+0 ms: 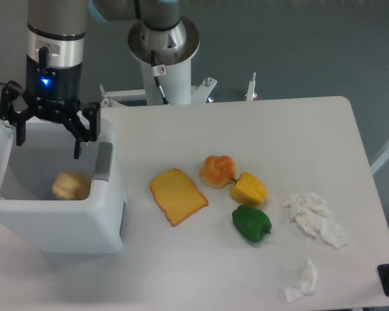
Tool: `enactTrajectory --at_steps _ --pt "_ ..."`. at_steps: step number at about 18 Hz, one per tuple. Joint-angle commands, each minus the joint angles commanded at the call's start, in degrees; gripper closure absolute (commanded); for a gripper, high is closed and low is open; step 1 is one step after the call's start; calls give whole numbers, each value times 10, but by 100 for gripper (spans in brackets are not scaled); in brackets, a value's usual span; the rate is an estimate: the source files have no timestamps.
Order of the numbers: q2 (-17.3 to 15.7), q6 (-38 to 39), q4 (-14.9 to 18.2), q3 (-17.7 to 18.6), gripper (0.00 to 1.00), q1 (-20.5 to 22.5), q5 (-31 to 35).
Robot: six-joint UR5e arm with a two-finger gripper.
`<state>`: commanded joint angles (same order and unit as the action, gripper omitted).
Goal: Place the square bread in the trash can
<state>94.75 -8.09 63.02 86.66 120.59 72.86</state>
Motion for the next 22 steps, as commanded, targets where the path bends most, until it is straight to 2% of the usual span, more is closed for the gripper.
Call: enactTrajectory --at_steps 3,5,9,15,22 --pt "-4 0 2 -1 0 4 7" --pt "-10 -12 0 -3 0 25 39" --pt "-16 -74 4 0 0 60 76" --pt "-6 -163 5 3 0 91 142" --pt "4 -311 6 35 0 133 199"
